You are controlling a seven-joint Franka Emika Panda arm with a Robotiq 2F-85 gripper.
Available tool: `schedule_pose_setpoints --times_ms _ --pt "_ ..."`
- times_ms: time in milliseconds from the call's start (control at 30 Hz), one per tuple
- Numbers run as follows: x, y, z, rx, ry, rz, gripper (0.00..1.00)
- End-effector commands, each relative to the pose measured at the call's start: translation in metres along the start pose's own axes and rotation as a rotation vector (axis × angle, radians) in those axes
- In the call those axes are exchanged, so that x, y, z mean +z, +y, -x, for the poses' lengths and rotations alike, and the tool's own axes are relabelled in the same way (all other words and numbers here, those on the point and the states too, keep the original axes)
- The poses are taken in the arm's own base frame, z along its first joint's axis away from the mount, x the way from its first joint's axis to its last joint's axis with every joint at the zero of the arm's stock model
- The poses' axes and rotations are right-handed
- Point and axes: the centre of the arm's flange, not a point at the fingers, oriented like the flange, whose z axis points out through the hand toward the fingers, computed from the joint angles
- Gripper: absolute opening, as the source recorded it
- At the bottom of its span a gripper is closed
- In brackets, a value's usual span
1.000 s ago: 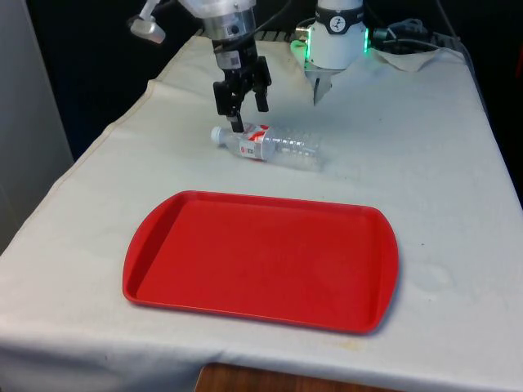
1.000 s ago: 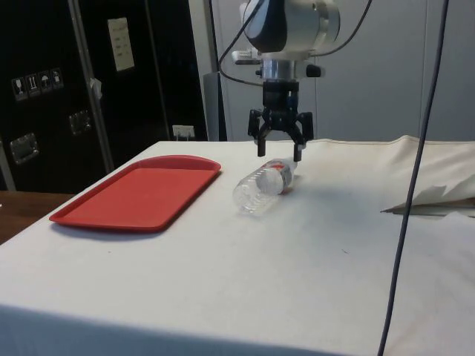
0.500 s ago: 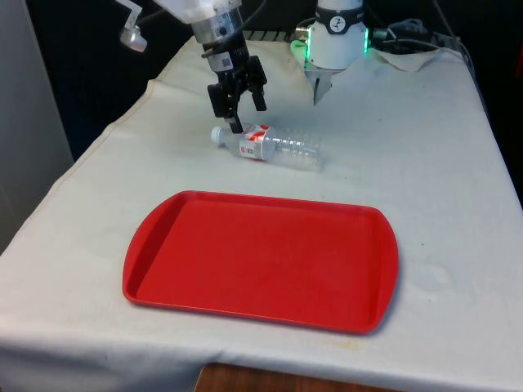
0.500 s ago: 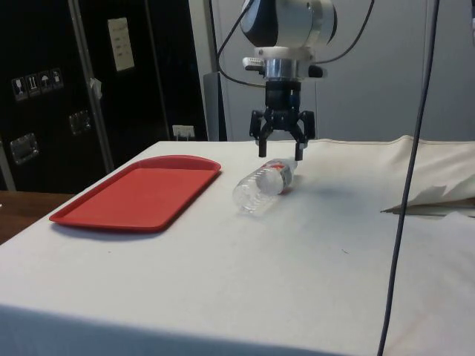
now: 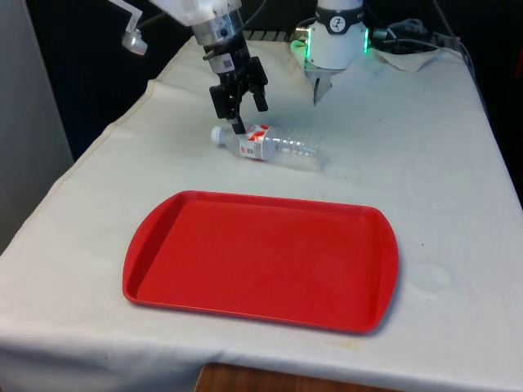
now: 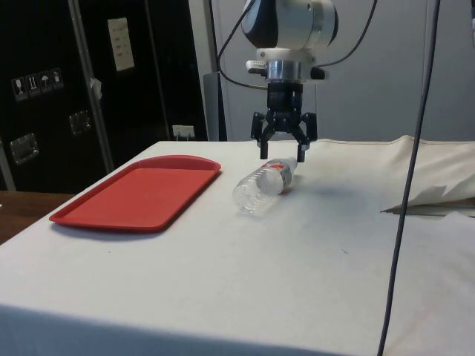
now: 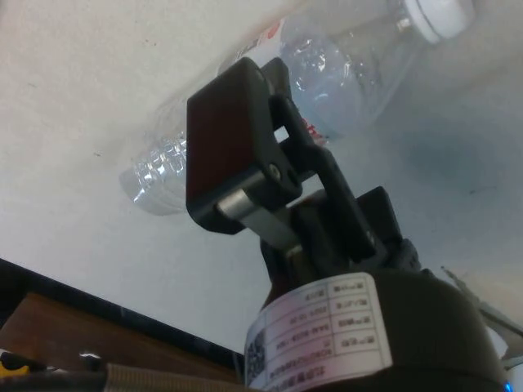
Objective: Place the bottle upright on the tray.
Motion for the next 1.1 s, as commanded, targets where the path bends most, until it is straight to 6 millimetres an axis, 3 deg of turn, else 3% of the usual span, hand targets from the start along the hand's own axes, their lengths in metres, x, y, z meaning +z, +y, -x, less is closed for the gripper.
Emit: schedule_pose_setpoints --times_ms 0,1067 --pt "0.0005 -0.0014 0.0013 -0.001 -0.001 -0.001 1.00" --pt "0.0069 0.0003 0.0012 -0.008 0.003 -0.063 1.00"
